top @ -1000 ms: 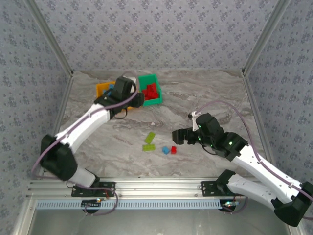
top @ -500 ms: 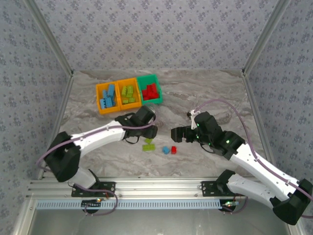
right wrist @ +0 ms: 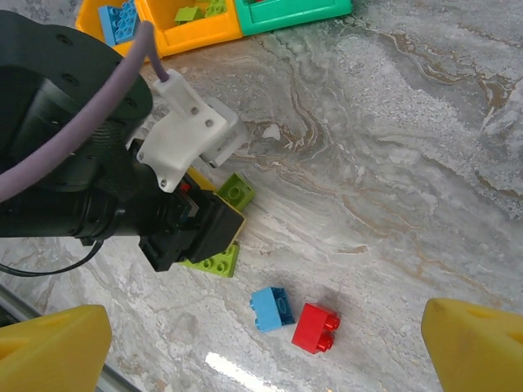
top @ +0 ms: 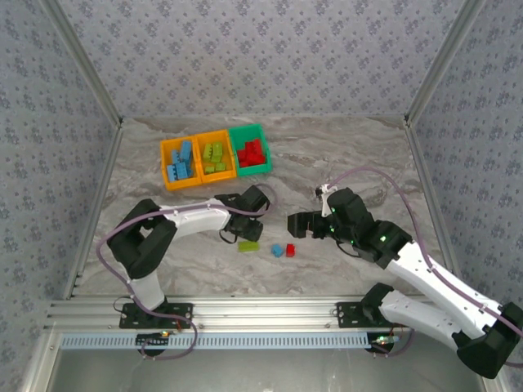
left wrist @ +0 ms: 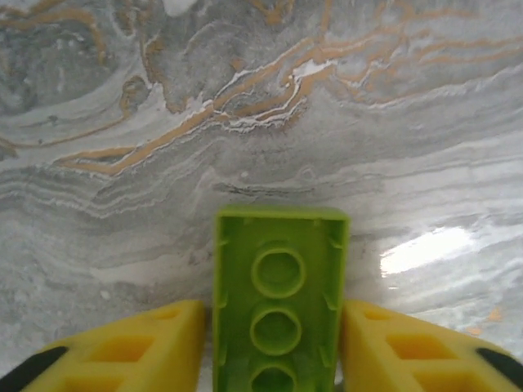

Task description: Sort the legos into containers by color

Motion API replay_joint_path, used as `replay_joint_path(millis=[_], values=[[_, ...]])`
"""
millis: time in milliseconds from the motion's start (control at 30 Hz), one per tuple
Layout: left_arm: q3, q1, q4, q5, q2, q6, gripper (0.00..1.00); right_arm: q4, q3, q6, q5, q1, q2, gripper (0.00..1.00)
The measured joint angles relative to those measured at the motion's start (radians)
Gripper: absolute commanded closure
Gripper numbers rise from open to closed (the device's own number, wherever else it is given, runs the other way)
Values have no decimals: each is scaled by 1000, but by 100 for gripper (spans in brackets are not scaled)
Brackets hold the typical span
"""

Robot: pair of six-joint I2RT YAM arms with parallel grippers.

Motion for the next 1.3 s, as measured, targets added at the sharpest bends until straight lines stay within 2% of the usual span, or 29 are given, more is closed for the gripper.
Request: replay_joint_path(millis=[100,333,433,567,733,833,900,1067,1300], values=[[7,0,11,8,2,3,67,1,0,-1,-21,-3,8,0],[8,27,21,17,-52,7,68,4,0,-5,-123,3,64,0],[30,94,4,7,-140,26,68,3,1,-10,-137,17,74,0],[172,215,-8,-14,-179,76,68,4,5,-12,-138,24,74,0],[381,354,-1,-15,-80,122,67,3,5,-11,-136,29,72,0],[492,421,-1,-20,37,127,65,-6,5,-8,-129,39,55,0],[583,460,-7,-31,142,132,60,-15,5,-8,-122,43,35,0],[745,500,-64,-31,319,139,52,-33,5,-6,-104,45,-14,0],[776,490,-109,-25,304,142,54,-39,5,0,-92,45,-31,0]])
